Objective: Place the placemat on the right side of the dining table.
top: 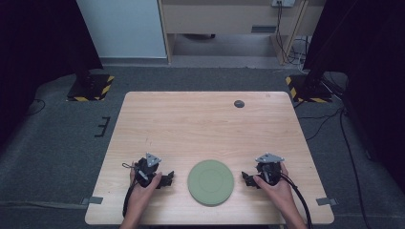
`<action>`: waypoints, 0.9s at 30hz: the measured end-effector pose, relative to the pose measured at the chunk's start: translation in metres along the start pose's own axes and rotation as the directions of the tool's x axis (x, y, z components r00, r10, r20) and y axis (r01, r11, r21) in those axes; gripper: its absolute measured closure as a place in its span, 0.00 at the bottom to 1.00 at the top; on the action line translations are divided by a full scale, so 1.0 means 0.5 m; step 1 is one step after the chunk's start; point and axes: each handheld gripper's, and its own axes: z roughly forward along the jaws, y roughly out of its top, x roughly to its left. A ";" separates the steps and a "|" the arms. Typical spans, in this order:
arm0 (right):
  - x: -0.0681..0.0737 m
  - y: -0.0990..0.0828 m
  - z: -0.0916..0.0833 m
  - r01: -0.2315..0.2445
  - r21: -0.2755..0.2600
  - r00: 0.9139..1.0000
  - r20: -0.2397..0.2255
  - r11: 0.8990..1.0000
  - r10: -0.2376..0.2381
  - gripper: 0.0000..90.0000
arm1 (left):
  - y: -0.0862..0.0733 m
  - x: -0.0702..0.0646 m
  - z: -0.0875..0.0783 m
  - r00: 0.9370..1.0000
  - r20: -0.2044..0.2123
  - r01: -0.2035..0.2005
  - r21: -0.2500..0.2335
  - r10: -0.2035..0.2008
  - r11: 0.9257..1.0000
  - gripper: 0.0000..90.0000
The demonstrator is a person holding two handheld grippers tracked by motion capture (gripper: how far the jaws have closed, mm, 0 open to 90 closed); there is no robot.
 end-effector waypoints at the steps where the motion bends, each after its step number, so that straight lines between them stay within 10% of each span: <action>1: 0.000 0.000 0.000 0.000 0.000 1.000 0.000 1.000 0.000 0.01 | 0.000 0.000 0.000 1.000 0.000 0.000 0.000 0.000 1.000 0.00; 16: 0.016 -0.009 -0.035 0.017 -0.030 0.997 -0.071 0.999 -0.019 0.05 | -0.014 -0.010 -0.040 0.998 0.061 0.005 -0.064 -0.001 0.998 0.02; 27: 0.064 -0.006 -0.037 0.125 -0.034 0.984 -0.122 0.992 -0.129 0.06 | -0.005 -0.068 -0.037 0.992 0.112 -0.055 -0.074 0.063 0.996 0.02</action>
